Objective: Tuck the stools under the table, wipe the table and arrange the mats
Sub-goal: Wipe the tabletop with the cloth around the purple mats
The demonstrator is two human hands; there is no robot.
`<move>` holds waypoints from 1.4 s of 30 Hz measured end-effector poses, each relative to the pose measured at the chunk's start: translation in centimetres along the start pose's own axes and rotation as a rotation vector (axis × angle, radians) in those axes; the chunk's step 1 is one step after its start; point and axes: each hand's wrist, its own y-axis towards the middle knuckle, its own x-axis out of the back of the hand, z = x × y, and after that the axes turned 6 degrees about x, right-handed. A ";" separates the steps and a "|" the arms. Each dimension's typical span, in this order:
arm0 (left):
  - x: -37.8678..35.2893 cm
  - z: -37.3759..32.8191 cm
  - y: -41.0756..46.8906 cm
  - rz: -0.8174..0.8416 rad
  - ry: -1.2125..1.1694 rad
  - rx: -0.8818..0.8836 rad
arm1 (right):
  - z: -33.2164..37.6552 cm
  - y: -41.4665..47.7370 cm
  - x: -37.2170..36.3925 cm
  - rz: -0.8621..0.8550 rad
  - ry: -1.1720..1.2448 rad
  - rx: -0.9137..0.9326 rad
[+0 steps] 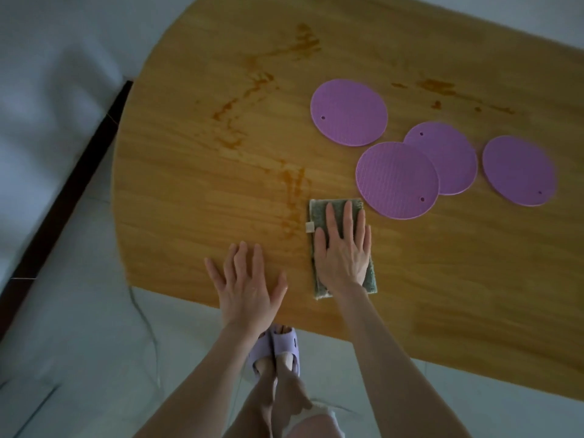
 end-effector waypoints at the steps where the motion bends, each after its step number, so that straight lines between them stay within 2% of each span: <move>1: 0.1 0.0 0.1 -0.008 -0.013 0.003 | 0.5 1.1 0.1 0.015 0.018 -0.036; 3: 0.4 0.2 0.1 -0.025 -0.037 0.016 | 2.4 2.3 0.2 0.048 0.030 -0.044; 8: 1.1 2.4 1.2 -0.028 -0.013 0.090 | 4.4 0.6 -0.5 0.019 0.011 0.178; 13: 2.2 5.5 3.6 -0.028 0.012 0.088 | 2.7 1.6 0.2 0.053 -0.014 0.151; 17: 3.5 7.9 6.2 -0.020 0.064 0.066 | 5.7 5.3 0.2 0.054 -0.005 0.034; 22: 4.5 10.5 9.6 0.020 0.070 0.044 | 10.5 3.0 -1.7 0.021 0.027 0.207; 26: 5.1 12.2 12.2 0.056 0.063 -0.015 | 9.7 1.4 -1.8 -0.011 -0.004 0.149; 31: 5.0 12.8 12.9 0.082 0.088 -0.074 | 12.0 7.3 -1.0 -0.002 0.004 -0.123; 33: 5.0 13.1 13.3 0.104 0.082 -0.079 | 14.4 8.4 -1.4 0.000 0.007 -0.099; 38: 5.1 12.9 12.9 0.123 0.095 -0.072 | 15.4 4.8 -2.5 -0.025 -0.009 0.052; 42: 5.0 13.1 13.1 0.123 0.086 -0.089 | 14.3 5.4 -2.0 -0.041 -0.007 -0.032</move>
